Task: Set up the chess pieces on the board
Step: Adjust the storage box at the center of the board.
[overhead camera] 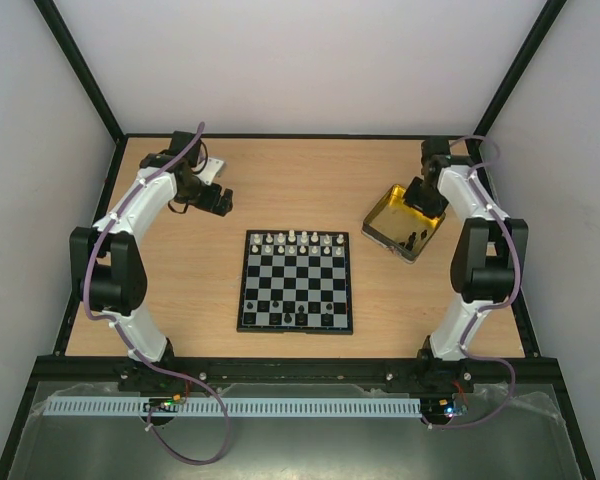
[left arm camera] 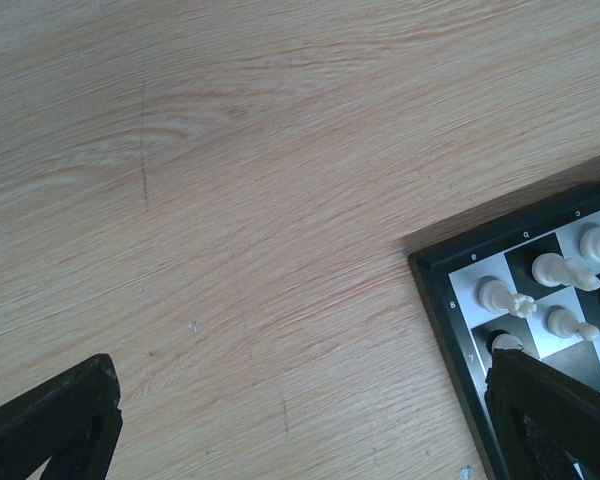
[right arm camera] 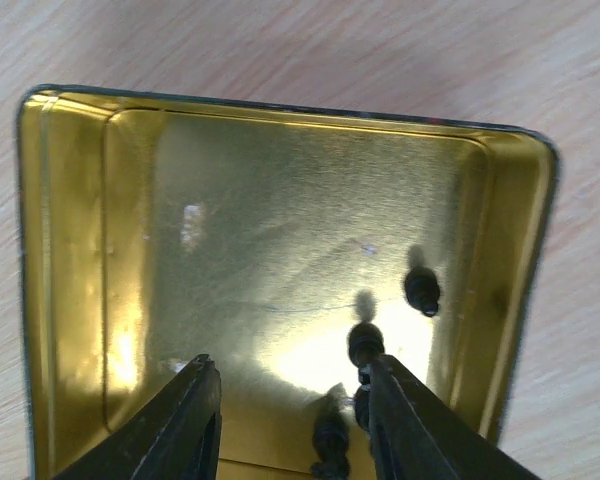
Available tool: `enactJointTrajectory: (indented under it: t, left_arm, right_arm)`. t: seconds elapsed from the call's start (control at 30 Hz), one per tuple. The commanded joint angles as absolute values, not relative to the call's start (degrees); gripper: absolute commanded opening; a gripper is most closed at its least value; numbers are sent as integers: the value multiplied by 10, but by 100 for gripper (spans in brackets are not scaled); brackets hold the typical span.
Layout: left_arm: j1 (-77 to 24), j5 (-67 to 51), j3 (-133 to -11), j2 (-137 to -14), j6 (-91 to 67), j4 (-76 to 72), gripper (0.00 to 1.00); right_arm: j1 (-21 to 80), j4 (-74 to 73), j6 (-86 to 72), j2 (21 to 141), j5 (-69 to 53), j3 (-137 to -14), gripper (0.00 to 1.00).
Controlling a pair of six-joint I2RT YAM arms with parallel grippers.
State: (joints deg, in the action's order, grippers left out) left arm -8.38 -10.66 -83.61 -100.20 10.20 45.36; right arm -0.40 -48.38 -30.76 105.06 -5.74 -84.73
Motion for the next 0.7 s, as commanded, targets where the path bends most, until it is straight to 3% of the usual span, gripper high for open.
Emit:
enactJointTrajectory:
  t: [0.0,0.37,0.67]
  left_arm:
    - [-88,-108,-833,-995,100,462,99]
    - [-91,-102,-833,-991,95,461,99]
    - [-91,-99,-827,-985,95,459,99]
  right_arm:
    - [27,-497,-311,1080,-81,-890,40]
    - [85,-517,-323,1186,-100,-993,41]
    - [113,-520,-309,1208,-105,-983,41]
